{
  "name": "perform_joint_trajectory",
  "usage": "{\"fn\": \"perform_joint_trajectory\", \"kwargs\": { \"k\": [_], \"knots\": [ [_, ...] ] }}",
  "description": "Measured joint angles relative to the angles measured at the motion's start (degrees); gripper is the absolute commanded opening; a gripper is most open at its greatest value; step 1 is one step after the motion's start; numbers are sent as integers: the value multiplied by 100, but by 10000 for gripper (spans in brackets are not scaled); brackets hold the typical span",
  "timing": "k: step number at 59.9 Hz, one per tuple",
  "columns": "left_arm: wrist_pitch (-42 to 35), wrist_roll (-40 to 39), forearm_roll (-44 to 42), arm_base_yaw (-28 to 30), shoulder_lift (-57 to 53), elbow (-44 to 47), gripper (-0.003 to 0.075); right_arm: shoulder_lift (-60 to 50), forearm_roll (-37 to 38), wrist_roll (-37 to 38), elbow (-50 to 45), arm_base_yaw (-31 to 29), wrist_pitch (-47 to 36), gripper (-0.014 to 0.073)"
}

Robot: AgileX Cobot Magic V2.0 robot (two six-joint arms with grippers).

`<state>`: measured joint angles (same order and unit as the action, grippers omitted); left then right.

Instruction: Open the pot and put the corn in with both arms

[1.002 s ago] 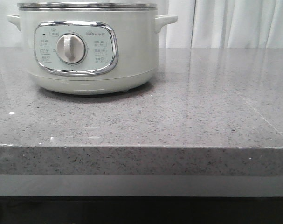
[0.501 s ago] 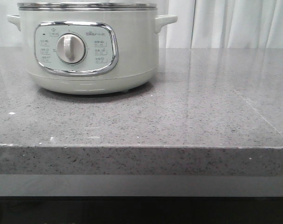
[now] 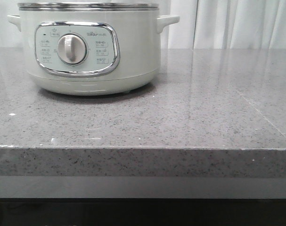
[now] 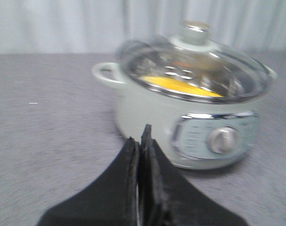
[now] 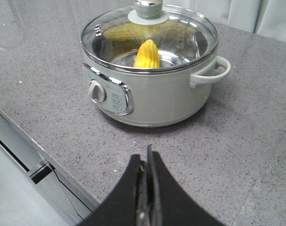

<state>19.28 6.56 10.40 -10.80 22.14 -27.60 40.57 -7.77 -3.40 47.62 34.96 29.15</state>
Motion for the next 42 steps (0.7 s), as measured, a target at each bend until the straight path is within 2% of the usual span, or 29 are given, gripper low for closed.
{"fn": "perform_joint_trajectory", "kwargs": {
  "k": [6,12,24,33,42],
  "knots": [
    [-116,0,106,638,-880,711,-20,0,0,0,0,0,0,-69],
    [-213,-13,156,940,-1506,1280,-20,10,0,0,0,0,0,-69],
    [-480,-478,109,993,-2233,2173,-20,10,0,0,0,0,0,-69],
    [-568,-719,-64,993,-2251,2449,-20,10,0,0,0,0,0,-69],
    [-1059,-903,-491,884,-2251,2760,-20,10,0,0,0,0,0,-69]
  ]
}}
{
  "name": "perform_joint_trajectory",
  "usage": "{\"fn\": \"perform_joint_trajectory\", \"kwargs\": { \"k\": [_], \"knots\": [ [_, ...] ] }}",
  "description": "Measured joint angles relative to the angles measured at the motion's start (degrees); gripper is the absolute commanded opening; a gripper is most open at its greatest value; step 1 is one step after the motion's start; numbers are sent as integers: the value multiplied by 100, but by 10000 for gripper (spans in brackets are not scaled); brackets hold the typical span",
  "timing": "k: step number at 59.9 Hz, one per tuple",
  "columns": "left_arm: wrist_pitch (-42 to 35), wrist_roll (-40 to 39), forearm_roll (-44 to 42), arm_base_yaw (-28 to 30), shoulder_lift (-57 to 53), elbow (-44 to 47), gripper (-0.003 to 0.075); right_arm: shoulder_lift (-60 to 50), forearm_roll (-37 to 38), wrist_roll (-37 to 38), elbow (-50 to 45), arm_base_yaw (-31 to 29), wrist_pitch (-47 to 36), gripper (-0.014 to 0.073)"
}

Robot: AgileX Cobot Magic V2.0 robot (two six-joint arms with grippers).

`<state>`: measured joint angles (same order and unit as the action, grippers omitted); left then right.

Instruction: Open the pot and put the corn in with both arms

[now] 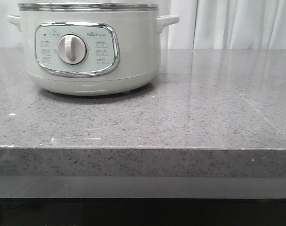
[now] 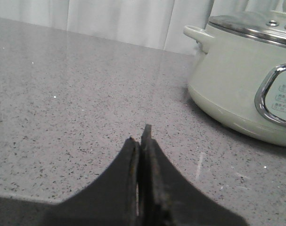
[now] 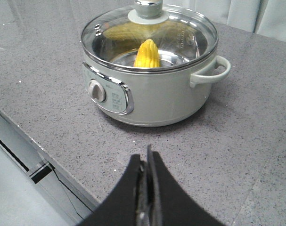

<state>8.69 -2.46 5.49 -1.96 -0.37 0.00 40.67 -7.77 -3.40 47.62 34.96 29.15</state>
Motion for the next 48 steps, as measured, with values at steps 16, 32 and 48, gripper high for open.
{"fn": "perform_joint_trajectory", "kwargs": {
  "k": [16,32,48],
  "knots": [
    [-568,-289,-300,-52,0,45,-20,0,0,0,0,0,0,-69],
    [-675,-311,-451,-8,0,45,-20,0,0,0,0,0,0,-69],
    [-688,-316,-461,147,0,45,-20,0,0,0,0,0,0,-69]
  ]
}}
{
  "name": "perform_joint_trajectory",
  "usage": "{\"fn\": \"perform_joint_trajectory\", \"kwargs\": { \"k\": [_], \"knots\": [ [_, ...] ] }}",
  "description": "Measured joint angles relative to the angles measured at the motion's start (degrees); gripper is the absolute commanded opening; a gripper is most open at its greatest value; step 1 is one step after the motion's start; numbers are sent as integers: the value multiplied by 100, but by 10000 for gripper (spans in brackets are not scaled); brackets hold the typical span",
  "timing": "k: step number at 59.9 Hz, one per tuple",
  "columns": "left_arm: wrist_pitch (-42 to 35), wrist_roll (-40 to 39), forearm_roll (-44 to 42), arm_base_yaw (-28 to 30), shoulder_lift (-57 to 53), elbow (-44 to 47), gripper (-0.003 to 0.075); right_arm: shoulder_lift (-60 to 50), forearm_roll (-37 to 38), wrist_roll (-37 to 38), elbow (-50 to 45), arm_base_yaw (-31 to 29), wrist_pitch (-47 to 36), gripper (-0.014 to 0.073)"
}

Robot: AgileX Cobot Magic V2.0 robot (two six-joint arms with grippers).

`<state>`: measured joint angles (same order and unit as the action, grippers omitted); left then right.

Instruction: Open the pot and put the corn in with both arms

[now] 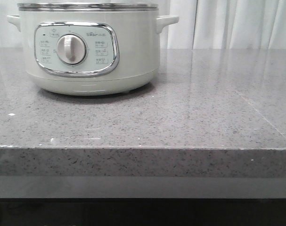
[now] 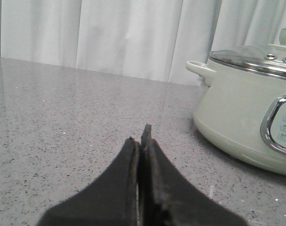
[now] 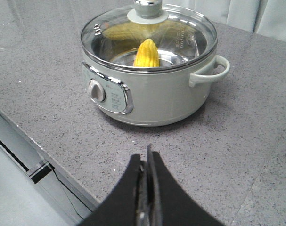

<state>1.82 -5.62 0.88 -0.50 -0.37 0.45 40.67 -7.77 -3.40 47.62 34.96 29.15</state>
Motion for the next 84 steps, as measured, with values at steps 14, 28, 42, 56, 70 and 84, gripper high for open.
{"fn": "perform_joint_trajectory", "kwargs": {
  "k": [14,28,42,56,70,84],
  "knots": [
    [0,-10,0,-33,0,0,-20,0,0,0,0,0,0,-69],
    [0,-10,0,-33,0,0,-20,0,0,0,0,0,0,-69],
    [0,-14,-3,-33,0,0,-20,0,0,0,0,0,0,-69],
    [0,-14,-3,-33,0,0,-20,-151,79,0,-156,-224,-196,-69],
    [0,-14,-13,-36,0,0,-20,-1566,167,0,-1562,-1649,-1083,-69],
    [0,-14,-13,-36,0,0,-20,-3079,167,0,-3372,-2497,-1987,-69]
  ]
}}
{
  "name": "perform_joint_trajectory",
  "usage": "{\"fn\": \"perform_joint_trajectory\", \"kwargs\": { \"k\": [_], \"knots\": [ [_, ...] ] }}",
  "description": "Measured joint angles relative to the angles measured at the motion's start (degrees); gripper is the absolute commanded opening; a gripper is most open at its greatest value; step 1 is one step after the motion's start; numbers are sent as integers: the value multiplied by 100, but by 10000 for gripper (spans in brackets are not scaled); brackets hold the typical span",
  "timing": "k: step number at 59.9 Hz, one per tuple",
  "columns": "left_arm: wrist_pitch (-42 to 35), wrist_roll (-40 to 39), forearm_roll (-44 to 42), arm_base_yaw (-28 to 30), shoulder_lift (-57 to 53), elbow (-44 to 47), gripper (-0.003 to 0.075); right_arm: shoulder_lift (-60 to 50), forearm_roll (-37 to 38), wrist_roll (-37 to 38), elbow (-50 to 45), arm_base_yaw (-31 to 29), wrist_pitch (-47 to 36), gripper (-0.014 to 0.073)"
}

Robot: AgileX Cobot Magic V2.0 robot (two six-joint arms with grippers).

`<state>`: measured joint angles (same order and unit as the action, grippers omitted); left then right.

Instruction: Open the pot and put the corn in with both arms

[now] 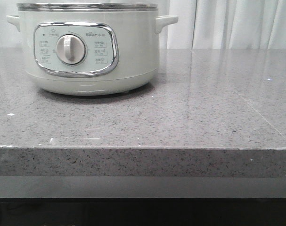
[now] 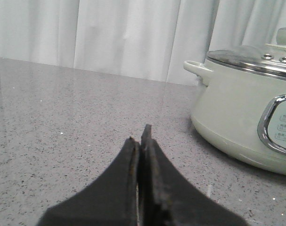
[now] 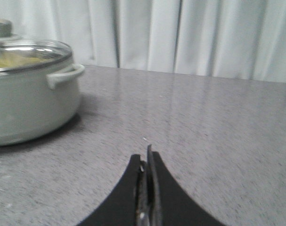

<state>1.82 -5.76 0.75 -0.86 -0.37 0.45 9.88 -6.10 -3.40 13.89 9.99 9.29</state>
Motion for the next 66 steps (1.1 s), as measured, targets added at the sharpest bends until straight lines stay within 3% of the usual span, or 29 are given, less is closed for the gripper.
{"fn": "perform_joint_trajectory", "kwargs": {
  "k": [21,47,66],
  "knots": [
    [0,0,0,0,0,0,-20,-1031,0,0,-1495,-478,-413,-69],
    [-19,0,0,0,0,0,-20,-1044,0,0,-1551,-490,-427,-69],
    [-32,0,0,0,0,0,-20,-1044,15,0,-1551,-605,-995,-69]
  ]
}}
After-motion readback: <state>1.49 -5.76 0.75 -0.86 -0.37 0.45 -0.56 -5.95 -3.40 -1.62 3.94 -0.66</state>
